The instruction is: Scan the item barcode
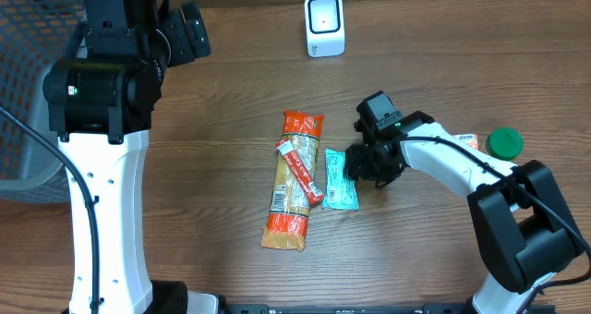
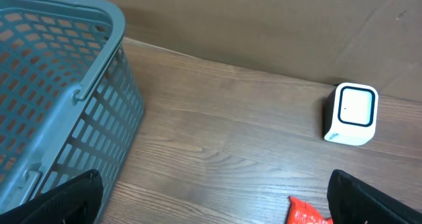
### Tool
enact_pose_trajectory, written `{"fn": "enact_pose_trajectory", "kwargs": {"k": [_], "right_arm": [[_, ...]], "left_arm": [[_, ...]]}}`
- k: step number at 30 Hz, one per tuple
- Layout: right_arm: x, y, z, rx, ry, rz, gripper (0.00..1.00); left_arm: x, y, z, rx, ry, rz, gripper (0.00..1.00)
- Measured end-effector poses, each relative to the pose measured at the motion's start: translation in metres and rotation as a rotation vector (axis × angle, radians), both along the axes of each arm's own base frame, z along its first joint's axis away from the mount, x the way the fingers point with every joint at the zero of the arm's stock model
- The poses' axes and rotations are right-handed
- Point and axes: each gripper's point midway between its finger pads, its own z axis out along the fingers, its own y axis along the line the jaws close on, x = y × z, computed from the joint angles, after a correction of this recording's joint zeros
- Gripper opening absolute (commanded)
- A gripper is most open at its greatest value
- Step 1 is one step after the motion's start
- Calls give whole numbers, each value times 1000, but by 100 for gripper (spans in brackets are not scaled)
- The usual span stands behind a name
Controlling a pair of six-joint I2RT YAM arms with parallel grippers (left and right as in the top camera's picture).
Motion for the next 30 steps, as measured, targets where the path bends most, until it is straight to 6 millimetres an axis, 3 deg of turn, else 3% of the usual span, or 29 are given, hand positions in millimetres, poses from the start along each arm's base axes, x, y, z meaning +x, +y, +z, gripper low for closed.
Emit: {"fn": "enact_pose_trajectory", "kwargs": {"k": [5,7,11,18,27,30], "right_arm": [[2,5,0,34,-10,-14,6],[2,5,1,33,-9,-15,4],[1,-1,2,7,-10,-24,4],[20,-45,2,-52,-24,-105,7],[22,-75,3,-101,-13,-78,11],[20,-84,7,-132,9,-72,20]], "left_arm": [[0,0,0,0,0,0,99],[0,0,0,0,0,0,100],[0,0,0,0,0,0,100],[0,0,0,0,0,0,100],[0,0,0,0,0,0,100],[0,0,0,0,0,0,100]]}}
